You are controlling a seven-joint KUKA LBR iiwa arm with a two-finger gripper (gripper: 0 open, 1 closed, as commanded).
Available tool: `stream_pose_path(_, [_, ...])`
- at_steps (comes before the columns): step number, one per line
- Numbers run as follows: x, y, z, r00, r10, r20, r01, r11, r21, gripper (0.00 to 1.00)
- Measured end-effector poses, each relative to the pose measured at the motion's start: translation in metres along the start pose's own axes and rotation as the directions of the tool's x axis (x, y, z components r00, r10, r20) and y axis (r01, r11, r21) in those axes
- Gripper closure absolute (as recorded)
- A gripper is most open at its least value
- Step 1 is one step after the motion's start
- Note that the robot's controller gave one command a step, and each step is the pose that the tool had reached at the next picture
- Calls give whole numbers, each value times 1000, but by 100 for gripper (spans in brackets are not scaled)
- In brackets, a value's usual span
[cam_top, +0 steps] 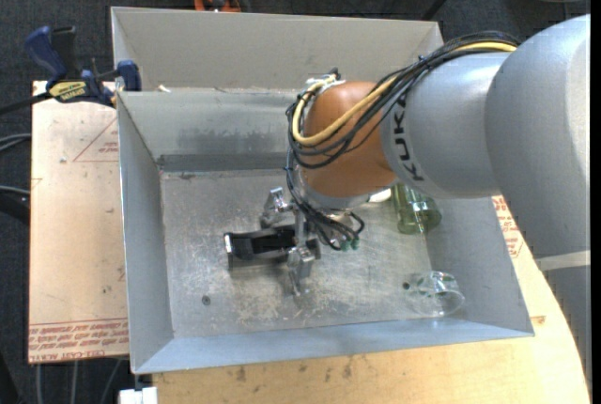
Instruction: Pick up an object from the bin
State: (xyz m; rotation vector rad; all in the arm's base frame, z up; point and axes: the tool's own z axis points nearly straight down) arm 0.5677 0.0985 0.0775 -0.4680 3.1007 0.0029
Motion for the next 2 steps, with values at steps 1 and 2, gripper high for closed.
stream_pose_path(1, [-12, 1, 15, 1000, 5, 27, -5, 1000, 2, 100])
stream_pose_path(2, [-12, 1, 14, 1000, 7, 27, -7, 1000, 2, 100])
